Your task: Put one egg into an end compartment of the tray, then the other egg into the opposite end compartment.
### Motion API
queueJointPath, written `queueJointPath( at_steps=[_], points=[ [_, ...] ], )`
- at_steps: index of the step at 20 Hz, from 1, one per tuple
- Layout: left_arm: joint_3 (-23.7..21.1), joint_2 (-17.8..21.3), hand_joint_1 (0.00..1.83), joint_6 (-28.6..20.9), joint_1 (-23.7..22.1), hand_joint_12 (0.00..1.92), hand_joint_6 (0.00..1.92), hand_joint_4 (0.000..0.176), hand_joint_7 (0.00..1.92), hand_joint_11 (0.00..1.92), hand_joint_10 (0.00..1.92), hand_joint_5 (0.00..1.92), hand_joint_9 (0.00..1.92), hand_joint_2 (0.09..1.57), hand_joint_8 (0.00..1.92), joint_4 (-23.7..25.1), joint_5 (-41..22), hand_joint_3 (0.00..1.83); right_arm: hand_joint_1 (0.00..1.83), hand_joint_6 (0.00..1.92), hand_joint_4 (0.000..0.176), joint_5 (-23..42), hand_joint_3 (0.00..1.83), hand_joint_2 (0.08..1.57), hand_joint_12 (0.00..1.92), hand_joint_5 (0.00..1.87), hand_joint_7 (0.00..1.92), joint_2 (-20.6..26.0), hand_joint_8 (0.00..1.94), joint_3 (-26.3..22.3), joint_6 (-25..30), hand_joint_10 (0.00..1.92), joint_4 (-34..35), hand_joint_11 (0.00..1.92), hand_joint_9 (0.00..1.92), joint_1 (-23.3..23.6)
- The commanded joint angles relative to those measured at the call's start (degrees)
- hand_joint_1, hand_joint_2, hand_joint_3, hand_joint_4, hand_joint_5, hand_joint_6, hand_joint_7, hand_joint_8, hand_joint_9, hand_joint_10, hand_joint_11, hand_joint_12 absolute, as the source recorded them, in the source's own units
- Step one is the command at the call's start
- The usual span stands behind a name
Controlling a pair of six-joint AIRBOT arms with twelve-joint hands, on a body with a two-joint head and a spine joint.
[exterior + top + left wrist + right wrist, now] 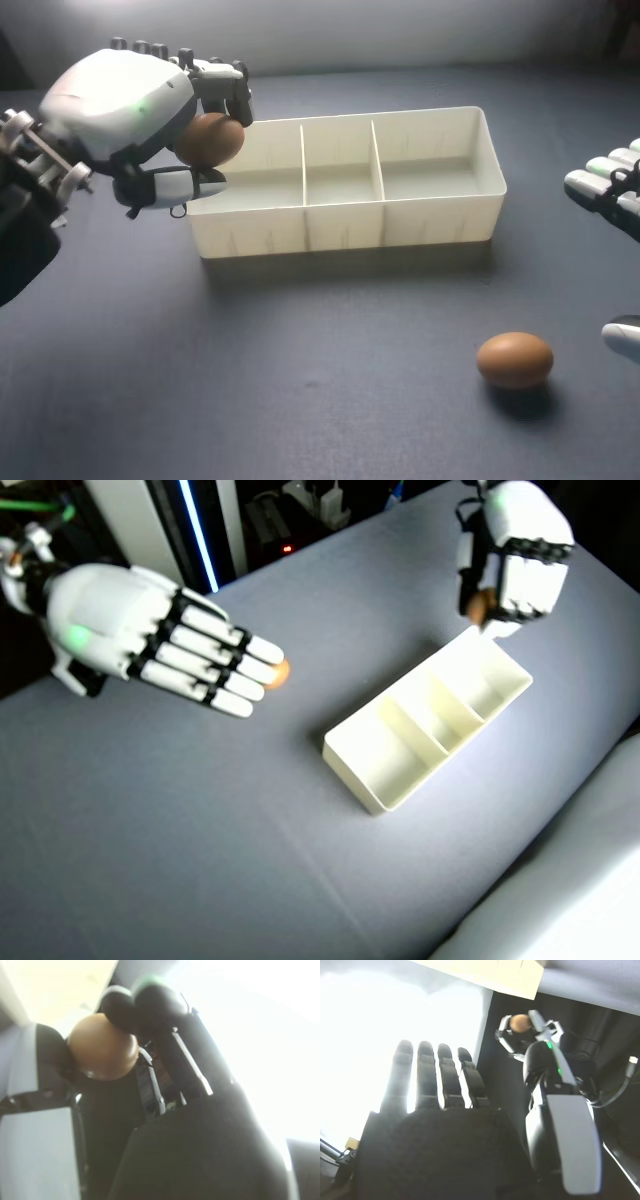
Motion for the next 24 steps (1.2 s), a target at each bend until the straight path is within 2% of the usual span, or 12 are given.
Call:
queueJointPath(
  at_steps=[1, 3, 4, 5, 6, 8, 10, 14, 18, 20, 22, 24],
  points=[
    [0.88, -0.58, 1.19, -0.25, -1.21, 1.89, 1.3, 0.0, 0.83, 0.79, 1.54, 0.68, 0.82, 1.24, 1.44, 0.29, -2.58, 0.01, 0.36, 0.0, 0.0, 7.32, 0.0, 1.3, 0.0, 0.0, 0.0, 0.1, 0.0, 0.3, 0.47, 0.0, 0.0, 0.0, 0.0, 0.31],
    [2.61, -2.39, 1.13, -0.24, -2.77, 1.92, 0.92, 0.0, 0.46, 0.22, 1.44, 0.34, 0.4, 1.19, 1.22, 0.27, -0.04, 0.0, 0.36, 0.0, 0.0, 7.31, 0.0, 1.29, 0.0, 0.0, 0.0, -0.03, 0.0, 0.33, 0.49, 0.0, 0.0, 0.0, 0.0, 0.27],
    [2.98, -2.78, 1.02, -0.23, -3.19, 1.92, 0.83, 0.07, 0.21, 0.09, 1.41, 0.16, 0.19, 1.17, 1.05, 0.27, 0.53, 0.0, 0.37, 0.0, 0.0, 7.31, 0.0, 1.29, 0.0, 0.0, 0.0, -0.13, 0.0, 0.38, 0.62, 0.0, 0.0, 0.0, 0.0, 0.27],
    [3.05, -2.95, 0.82, -0.23, -3.39, 1.65, 0.44, 0.146, 0.02, 0.0, 0.71, 0.01, 0.01, 1.17, 0.51, 0.32, 0.69, 0.0, 0.36, 0.0, 0.0, 7.31, 0.0, 1.3, 0.0, 0.0, 0.0, -0.23, 0.0, 0.4, 0.74, 0.0, -0.02, 0.0, 0.0, 0.27],
    [3.01, -2.95, 0.82, -0.23, -3.42, 1.65, 0.44, 0.146, 0.02, 0.0, 0.71, 0.01, 0.01, 1.17, 0.51, 0.38, 0.47, 0.0, 0.36, 0.0, 0.0, 7.31, 0.0, 1.3, 0.0, 0.0, 0.0, -0.28, 0.0, 0.4, 0.76, 0.0, -0.03, 0.0, 0.0, 0.27],
    [2.18, -2.23, 0.56, -0.23, -3.26, 1.58, 0.02, 0.175, 0.0, 0.0, 0.04, 0.0, 0.0, 1.13, 0.02, 0.58, -1.1, 0.0, 0.38, 0.0, 0.0, 7.31, 0.0, 1.29, 0.0, 0.0, 0.0, -0.36, 0.0, 0.4, 1.28, 0.0, -0.35, 0.0, 0.0, 0.2],
    [0.75, -1.06, 0.37, -0.23, -2.65, 1.66, 0.0, 0.176, 0.0, 0.0, 0.0, 0.0, 0.0, 1.17, 0.0, 0.99, -3.88, 0.01, 0.41, 0.0, 0.0, 7.3, 0.0, 1.27, 0.0, 0.0, 0.0, -0.36, 0.0, 0.4, 2.18, 0.0, -1.2, 0.0, 0.0, 0.15],
    [-4.97, 3.84, 0.17, -0.38, 1.24, 0.86, 0.0, 0.141, 0.0, 0.0, 0.0, 0.0, 0.0, 1.31, 0.0, 2.01, -13.78, 0.01, 0.52, 0.0, 0.0, 7.29, 0.0, 1.24, 0.0, 0.0, 0.0, -0.36, 0.0, 0.66, 6.19, 0.0, -4.65, 0.0, 0.0, 0.1],
    [-10.11, 8.4, 0.43, -3.31, 8.9, 0.03, 0.01, 0.165, 0.0, 0.0, 0.0, 0.03, 0.0, 1.38, 0.0, 2.64, -24.31, 0.0, 0.52, 0.0, 0.0, 3.78, 0.0, 1.2, 0.0, 0.0, 0.0, -1.9, 0.0, 1.97, 9.63, 0.0, -7.01, 0.0, 0.0, 0.34],
    [-11.94, 9.63, 0.47, -4.31, 11.85, 0.01, 0.02, 0.137, 0.0, 0.01, 0.0, 0.06, 0.0, 1.39, 0.0, 2.36, -28.65, 0.0, 0.6, 0.0, 0.0, 0.86, 0.0, 1.2, 0.01, 0.0, 0.0, -3.28, 0.0, 2.68, 9.65, 0.02, -7.37, 0.02, 0.03, 0.95],
    [-13.89, 10.93, 0.58, -4.71, 14.63, 0.0, 0.04, 0.071, 0.0, 0.0, 0.0, 0.13, 0.0, 1.41, 0.0, 2.14, -32.55, 0.0, 0.64, 0.0, 0.0, -2.8, 0.0, 1.18, 0.51, 0.0, 0.02, -4.88, 0.0, 3.63, 9.79, 0.15, -7.78, 0.0, 0.01, 2.02],
    [-14.79, 11.58, 0.64, -4.79, 16.48, 0.0, 0.04, 0.051, 0.0, 0.0, 0.0, 0.16, 0.0, 1.4, 0.0, 1.69, -34.62, 0.0, 0.64, 0.0, 0.0, -5.77, 0.0, 1.19, 0.52, 0.0, 0.02, -6.42, 0.0, 4.76, 9.92, 0.16, -8.23, 0.0, 0.0, 3.06]
  ],
)
